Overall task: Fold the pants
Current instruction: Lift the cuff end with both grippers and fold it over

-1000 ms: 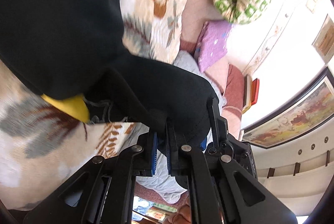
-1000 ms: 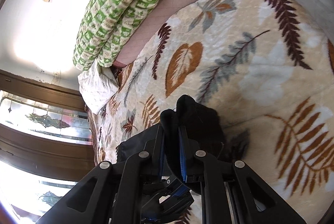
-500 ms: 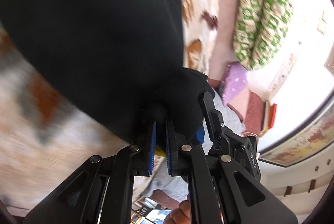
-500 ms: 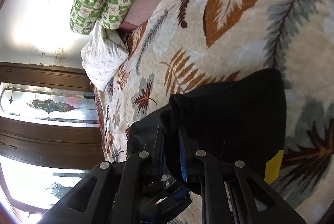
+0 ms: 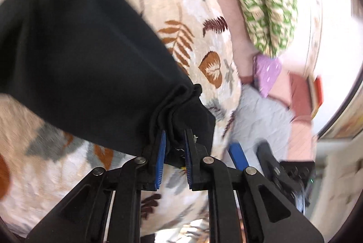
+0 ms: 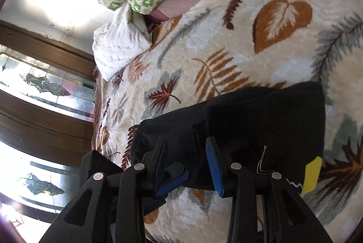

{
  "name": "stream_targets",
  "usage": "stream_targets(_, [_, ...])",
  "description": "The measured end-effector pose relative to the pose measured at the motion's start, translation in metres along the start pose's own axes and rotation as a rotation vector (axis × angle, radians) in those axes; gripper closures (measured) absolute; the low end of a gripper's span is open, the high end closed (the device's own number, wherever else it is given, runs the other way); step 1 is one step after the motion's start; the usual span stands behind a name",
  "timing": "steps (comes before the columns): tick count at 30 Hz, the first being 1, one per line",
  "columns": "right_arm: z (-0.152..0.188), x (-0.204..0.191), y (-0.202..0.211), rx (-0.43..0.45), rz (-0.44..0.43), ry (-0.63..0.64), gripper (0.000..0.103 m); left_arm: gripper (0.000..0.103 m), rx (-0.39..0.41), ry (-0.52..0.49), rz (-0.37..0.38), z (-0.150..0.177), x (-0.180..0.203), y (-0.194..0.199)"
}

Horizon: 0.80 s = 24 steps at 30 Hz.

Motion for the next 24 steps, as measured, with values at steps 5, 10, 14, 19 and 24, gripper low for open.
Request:
stream_targets(5, [0.046, 0.045, 0.042, 0.119, -0.088, -0.158, 0.047, 0.055, -0.072, -0.147, -0.153, -0.005, 0.028, 0.003])
stream_targets(10, [0.077, 0.108, 0.022, 0.133, -0.239, -0.42, 0.047, 0.055, -0.141, -0.211, -0.27, -0.001, 0.04, -0.015])
stream_targets(14, [0.077, 0.129, 0.001, 0.177, -0.339, -0.55, 0.046, 0.052, -0.143, -0.208, -0.285, -0.002, 0.041, -0.027])
stream_targets(19, [0.073, 0.143, -0.011, 0.242, -0.424, -0.68, 0.038, 0.048, -0.147, -0.234, -0.367, -0.002, 0.044, -0.051])
stream_targets(24, [0.074, 0.155, -0.017, 0.279, -0.49, -0.756, 0.042, 0.052, -0.133, -0.203, -0.395, -0.008, 0.04, -0.066])
Point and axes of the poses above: each gripper's, at about its wrist camera, not at the fingertips, and y roughly against the way its jaws point, x to its right, z to its underside, the point moved 1 cm from there along -y, roughly the way its jaws point, and after that the axes turned 9 degrees about -x, right-handed, at the moved point
